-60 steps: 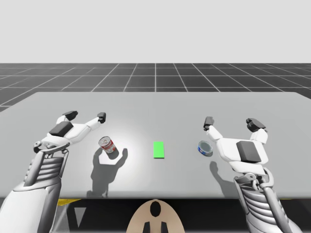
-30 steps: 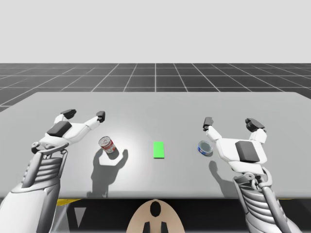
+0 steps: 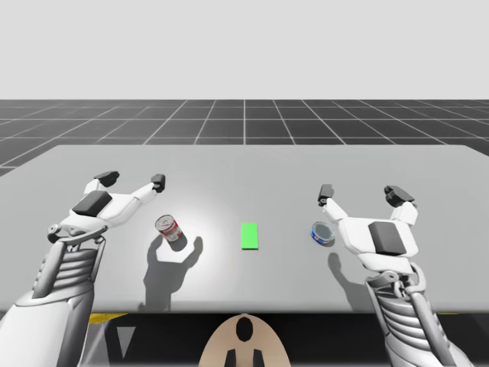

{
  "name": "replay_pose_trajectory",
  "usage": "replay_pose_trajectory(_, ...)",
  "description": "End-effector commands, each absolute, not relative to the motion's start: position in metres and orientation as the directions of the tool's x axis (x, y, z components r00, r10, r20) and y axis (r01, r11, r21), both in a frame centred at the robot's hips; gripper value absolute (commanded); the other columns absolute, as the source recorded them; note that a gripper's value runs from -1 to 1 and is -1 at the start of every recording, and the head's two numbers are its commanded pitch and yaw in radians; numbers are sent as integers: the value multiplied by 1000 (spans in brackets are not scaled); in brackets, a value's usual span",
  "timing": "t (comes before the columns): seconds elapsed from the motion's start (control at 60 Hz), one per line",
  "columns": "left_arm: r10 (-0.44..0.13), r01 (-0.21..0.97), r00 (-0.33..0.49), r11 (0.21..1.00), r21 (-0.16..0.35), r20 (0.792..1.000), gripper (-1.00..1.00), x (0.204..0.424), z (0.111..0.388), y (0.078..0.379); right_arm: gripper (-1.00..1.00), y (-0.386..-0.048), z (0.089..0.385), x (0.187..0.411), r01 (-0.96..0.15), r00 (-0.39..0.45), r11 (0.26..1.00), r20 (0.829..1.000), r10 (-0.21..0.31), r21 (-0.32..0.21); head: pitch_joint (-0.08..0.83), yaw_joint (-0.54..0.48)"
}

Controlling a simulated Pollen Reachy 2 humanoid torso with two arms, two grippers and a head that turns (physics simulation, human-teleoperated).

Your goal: Look at the card. If it is red, pick the object on the left. If it is green, pick the object on the right.

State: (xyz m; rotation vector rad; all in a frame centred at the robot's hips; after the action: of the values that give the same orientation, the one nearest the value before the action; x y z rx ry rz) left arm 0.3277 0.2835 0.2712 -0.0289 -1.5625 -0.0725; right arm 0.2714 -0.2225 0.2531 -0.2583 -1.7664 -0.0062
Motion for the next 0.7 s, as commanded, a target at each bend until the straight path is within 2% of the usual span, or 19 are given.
replay_pose_trajectory(0.017, -29, 66, 6, 997, 28, 1000, -1000, 327, 271, 283, -1000, -218, 251, 271, 167, -184, 977, 970, 159, -129, 705, -367)
replay_pose_trajectory(0.183, -35, 68, 11, 997, 34, 999, -1000, 327, 269, 281, -1000, -216, 253, 267, 149, -186, 981, 971, 152, -125, 708, -368)
replay_pose_trajectory(0.267, -41, 65, 5, 997, 40, 999, -1000, 325, 269, 280, -1000, -209, 249, 259, 96, -170, 986, 974, 151, -136, 712, -368)
replay_pose_trajectory(0.367, -47, 59, 0, 997, 47, 999, -1000, 325, 269, 280, -1000, -203, 239, 247, 66, -131, 984, 976, 174, -167, 719, -369)
replay_pose_trajectory(0.417, -49, 56, 1, 997, 48, 999, -1000, 326, 268, 280, -1000, -202, 228, 239, 44, -88, 990, 986, 141, -137, 717, -366)
replay_pose_trajectory(0.483, -48, 55, 3, 997, 48, 999, -1000, 326, 268, 279, -1000, -203, 216, 233, 30, -107, 981, 975, 196, -194, 717, -365)
replay_pose_trajectory(0.5, -50, 55, 4, 997, 49, 999, -1000, 325, 268, 279, -1000, -205, 210, 230, 23, -84, 980, 977, 197, -196, 718, -366)
replay_pose_trajectory(0.617, -52, 53, 2, 997, 52, 999, -1000, 325, 267, 278, -1000, -210, 197, 217, 4, -13, 986, 985, 169, -169, 723, -370)
replay_pose_trajectory(0.7, -53, 52, 1, 997, 53, 999, -1000, 325, 267, 277, -1000, -214, 188, 208, -19, 36, 991, 991, 130, -129, 722, -369)
